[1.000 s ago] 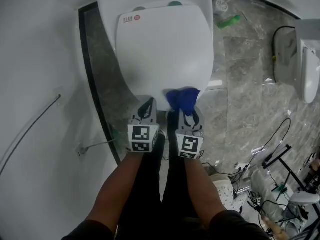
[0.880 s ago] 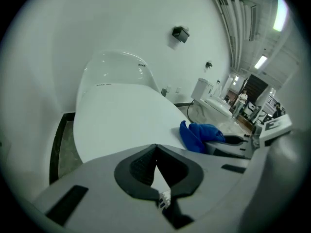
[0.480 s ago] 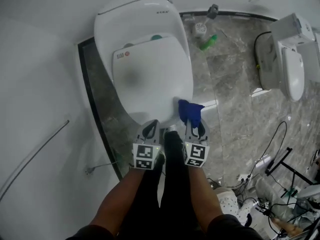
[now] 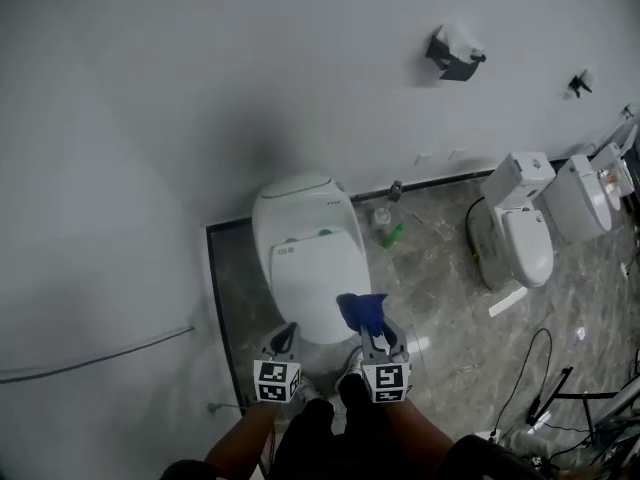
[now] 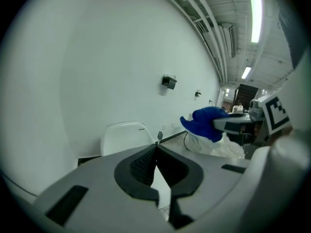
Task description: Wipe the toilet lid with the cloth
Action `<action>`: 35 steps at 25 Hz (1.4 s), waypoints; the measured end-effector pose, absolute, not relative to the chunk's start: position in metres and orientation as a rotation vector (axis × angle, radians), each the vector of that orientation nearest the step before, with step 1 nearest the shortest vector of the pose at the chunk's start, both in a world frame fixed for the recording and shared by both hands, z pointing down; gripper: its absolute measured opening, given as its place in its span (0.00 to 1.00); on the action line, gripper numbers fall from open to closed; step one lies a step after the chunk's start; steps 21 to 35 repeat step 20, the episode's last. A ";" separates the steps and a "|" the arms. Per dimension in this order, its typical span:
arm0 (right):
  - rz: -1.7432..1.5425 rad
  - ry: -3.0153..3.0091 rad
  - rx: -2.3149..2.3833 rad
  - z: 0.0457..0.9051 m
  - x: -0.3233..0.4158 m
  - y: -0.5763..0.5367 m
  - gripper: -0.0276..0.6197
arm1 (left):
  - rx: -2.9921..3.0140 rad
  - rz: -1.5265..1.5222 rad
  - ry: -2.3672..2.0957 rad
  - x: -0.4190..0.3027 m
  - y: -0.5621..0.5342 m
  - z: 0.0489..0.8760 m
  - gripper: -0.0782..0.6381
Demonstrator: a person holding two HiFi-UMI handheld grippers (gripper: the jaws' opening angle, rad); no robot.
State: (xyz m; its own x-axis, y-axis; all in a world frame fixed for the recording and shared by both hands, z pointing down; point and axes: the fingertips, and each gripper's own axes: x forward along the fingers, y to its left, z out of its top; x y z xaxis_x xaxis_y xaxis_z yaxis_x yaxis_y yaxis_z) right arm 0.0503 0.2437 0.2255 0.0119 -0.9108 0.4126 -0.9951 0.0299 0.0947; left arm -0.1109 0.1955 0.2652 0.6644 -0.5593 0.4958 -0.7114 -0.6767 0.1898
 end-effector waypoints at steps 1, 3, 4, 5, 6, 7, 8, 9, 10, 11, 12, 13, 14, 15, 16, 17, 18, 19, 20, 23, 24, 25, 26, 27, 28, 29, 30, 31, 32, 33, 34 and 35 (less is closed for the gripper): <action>0.286 -1.975 1.925 0.204 0.048 0.243 0.21 | 2.504 0.572 -1.030 -0.116 0.196 0.249 0.12; 0.222 -2.005 1.923 0.167 0.049 0.240 0.21 | 2.482 0.537 -1.085 -0.120 0.194 0.217 0.12; 0.189 -2.016 1.925 0.150 0.052 0.237 0.21 | 2.476 0.514 -1.110 -0.118 0.192 0.203 0.12; 0.157 -2.024 1.927 0.136 0.056 0.236 0.21 | 2.476 0.493 -1.132 -0.114 0.191 0.189 0.12; 0.127 -2.030 1.930 0.124 0.060 0.237 0.21 | 2.483 0.482 -1.148 -0.108 0.192 0.177 0.12; 0.102 -2.035 1.938 0.113 0.063 0.238 0.21 | 2.495 0.487 -1.163 -0.103 0.193 0.166 0.12; 0.078 -2.044 1.948 0.103 0.066 0.238 0.21 | 2.511 0.503 -1.182 -0.099 0.194 0.156 0.12; 0.055 -2.057 1.957 0.092 0.069 0.236 0.21 | 2.526 0.513 -1.205 -0.095 0.194 0.145 0.12; 0.031 -2.071 1.961 0.082 0.073 0.233 0.21 | 2.536 0.506 -1.230 -0.091 0.192 0.134 0.12; 0.007 -2.085 1.962 0.073 0.077 0.231 0.21 | 2.537 0.483 -1.257 -0.087 0.191 0.123 0.12; -0.012 -2.099 1.961 0.066 0.082 0.229 0.21 | 2.530 0.452 -1.281 -0.083 0.192 0.114 0.12; -0.023 -2.116 1.962 0.061 0.085 0.230 0.21 | 2.518 0.422 -1.302 -0.080 0.196 0.107 0.12; -0.030 -2.133 1.964 0.057 0.086 0.233 0.21 | 2.506 0.398 -1.318 -0.078 0.200 0.103 0.12; -0.037 -2.149 1.965 0.053 0.086 0.235 0.21 | 2.500 0.382 -1.330 -0.077 0.205 0.099 0.12; -0.047 -2.162 1.965 0.050 0.086 0.237 0.21 | 2.504 0.373 -1.340 -0.075 0.209 0.096 0.12; -0.060 -2.173 1.965 0.046 0.085 0.238 0.21 | 2.516 0.366 -1.350 -0.072 0.211 0.092 0.12; -0.075 -2.182 1.964 0.043 0.084 0.239 0.21 | 2.533 0.359 -1.359 -0.069 0.213 0.087 0.12; -0.092 -2.191 1.962 0.039 0.084 0.239 0.21 | 2.551 0.350 -1.369 -0.066 0.214 0.083 0.12; -0.110 -2.199 1.961 0.036 0.083 0.238 0.21 | 2.570 0.339 -1.380 -0.064 0.215 0.078 0.12; -0.110 -2.199 1.961 0.036 0.083 0.238 0.21 | 2.570 0.339 -1.380 -0.064 0.215 0.078 0.12; -0.110 -2.199 1.961 0.036 0.083 0.238 0.21 | 2.570 0.339 -1.380 -0.064 0.215 0.078 0.12; -0.110 -2.199 1.961 0.036 0.083 0.238 0.21 | 2.570 0.339 -1.380 -0.064 0.215 0.078 0.12; -0.110 -2.199 1.961 0.036 0.083 0.238 0.21 | 2.570 0.339 -1.380 -0.064 0.215 0.078 0.12; -0.110 -2.199 1.961 0.036 0.083 0.238 0.21 | 2.570 0.339 -1.380 -0.064 0.215 0.078 0.12; -0.110 -2.199 1.961 0.036 0.083 0.238 0.21 | 2.570 0.339 -1.380 -0.064 0.215 0.078 0.12; -0.110 -2.199 1.961 0.036 0.083 0.238 0.21 | 2.570 0.339 -1.380 -0.064 0.215 0.078 0.12; -0.110 -2.199 1.961 0.036 0.083 0.238 0.21 | 2.570 0.339 -1.380 -0.064 0.215 0.078 0.12; -0.110 -2.199 1.961 0.036 0.083 0.238 0.21 | 2.570 0.339 -1.380 -0.064 0.215 0.078 0.12; -0.110 -2.199 1.961 0.036 0.083 0.238 0.21 | 2.570 0.339 -1.380 -0.064 0.215 0.078 0.12; -0.110 -2.199 1.961 0.036 0.083 0.238 0.21 | 2.570 0.339 -1.380 -0.064 0.215 0.078 0.12; -0.110 -2.199 1.961 0.036 0.083 0.238 0.21 | 2.570 0.339 -1.380 -0.064 0.215 0.078 0.12; -0.110 -2.199 1.961 0.036 0.083 0.238 0.21 | 2.570 0.339 -1.380 -0.064 0.215 0.078 0.12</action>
